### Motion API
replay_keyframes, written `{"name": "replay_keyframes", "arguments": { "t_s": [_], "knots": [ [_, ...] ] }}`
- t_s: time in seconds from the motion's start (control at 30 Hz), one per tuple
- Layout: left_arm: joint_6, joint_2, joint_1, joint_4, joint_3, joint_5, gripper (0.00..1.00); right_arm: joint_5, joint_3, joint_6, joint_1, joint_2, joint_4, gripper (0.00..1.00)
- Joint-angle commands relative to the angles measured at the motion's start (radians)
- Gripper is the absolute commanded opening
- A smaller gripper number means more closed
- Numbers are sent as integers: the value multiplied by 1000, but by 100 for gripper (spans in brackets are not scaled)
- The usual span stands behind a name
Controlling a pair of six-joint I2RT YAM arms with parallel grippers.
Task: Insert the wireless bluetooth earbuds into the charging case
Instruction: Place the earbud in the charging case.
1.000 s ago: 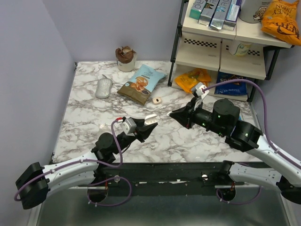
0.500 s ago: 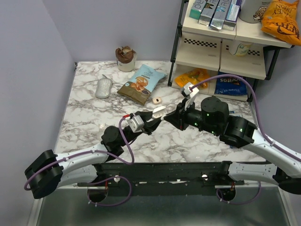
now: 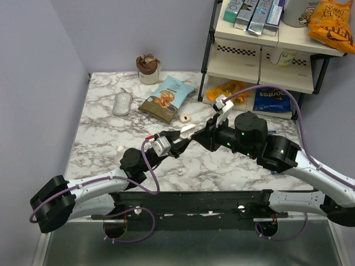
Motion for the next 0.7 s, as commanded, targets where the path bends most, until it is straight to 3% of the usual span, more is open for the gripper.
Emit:
{"name": "replay_keyframes", "arguments": {
  "t_s": [0.0, 0.67],
  "knots": [
    [-1, 5, 2, 52, 24, 35, 0, 27, 36, -4, 9, 18, 34, 1],
    [-19, 4, 2, 59, 30, 37, 0, 61, 50, -13, 15, 70, 62, 1]
  ]
}}
